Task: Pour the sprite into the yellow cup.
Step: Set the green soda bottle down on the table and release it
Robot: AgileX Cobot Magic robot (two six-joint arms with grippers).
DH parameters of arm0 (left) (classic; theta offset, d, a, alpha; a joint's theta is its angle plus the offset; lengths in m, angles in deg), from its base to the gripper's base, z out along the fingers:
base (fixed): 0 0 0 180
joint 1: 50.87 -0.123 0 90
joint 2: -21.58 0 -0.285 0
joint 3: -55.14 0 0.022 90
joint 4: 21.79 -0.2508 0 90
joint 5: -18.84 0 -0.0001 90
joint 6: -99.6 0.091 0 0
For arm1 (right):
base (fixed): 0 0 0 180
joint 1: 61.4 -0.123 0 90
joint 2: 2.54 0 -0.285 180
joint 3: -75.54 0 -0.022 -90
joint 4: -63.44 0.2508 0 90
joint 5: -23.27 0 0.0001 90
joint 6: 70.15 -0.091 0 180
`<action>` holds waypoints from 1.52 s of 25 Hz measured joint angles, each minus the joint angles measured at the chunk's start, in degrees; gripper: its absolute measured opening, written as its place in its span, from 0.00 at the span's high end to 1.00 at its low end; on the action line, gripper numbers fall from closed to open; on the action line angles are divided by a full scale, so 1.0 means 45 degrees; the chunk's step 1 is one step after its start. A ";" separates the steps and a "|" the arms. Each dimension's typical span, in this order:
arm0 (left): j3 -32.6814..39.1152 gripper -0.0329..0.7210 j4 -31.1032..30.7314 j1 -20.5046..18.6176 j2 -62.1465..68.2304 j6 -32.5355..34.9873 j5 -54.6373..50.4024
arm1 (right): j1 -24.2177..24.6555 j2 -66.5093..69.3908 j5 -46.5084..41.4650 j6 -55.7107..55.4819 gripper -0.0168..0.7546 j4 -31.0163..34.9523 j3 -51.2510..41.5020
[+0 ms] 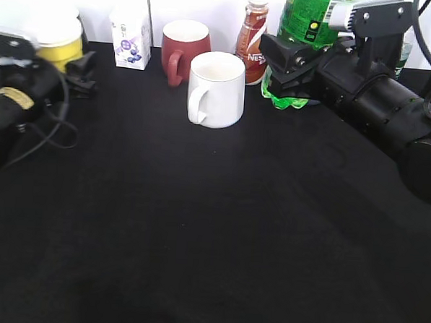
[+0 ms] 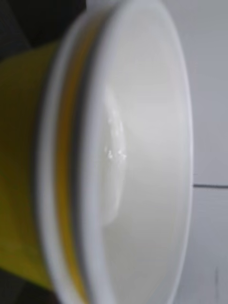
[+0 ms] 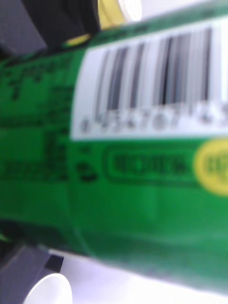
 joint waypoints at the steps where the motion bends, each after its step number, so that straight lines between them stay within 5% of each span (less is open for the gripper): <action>1: -0.0390 0.36 -0.0025 0.0000 0.0384 0.0000 -0.0133 | 0.0000 0.0000 0.0000 0.0000 0.42 0.0000 0.0000; 9: -0.2386 0.36 -0.0263 0.0000 0.1634 0.0000 -0.2297 | 0.0000 0.0000 0.0002 0.0000 0.42 0.0176 0.0000; 17: -0.2416 0.16 -0.0668 -0.0014 0.1479 -0.0013 -0.3199 | 0.0000 0.0000 0.0015 -0.0004 0.42 0.0390 0.0000; 25: 0.1351 0.14 0.0459 -0.0014 -0.0861 -0.0003 -0.3028 | 0.0000 0.0000 -0.0151 0.1090 0.42 0.1720 0.0000; 30: 0.4437 0.17 0.0779 0.0103 -0.5678 -0.0003 -0.4703 | 0.0841 0.0000 -0.0181 0.4369 0.42 0.5588 0.0000; 34: 0.4551 0.18 0.0253 0.0103 -0.9444 -0.0003 -0.8425 | 0.2650 0.0287 -0.0617 0.4247 0.42 0.5066 0.0010; 38: 0.4551 0.18 0.0194 0.0103 -1.0973 -0.0003 -1.0355 | 0.3229 0.2083 0.0394 0.2999 0.43 0.3928 0.0272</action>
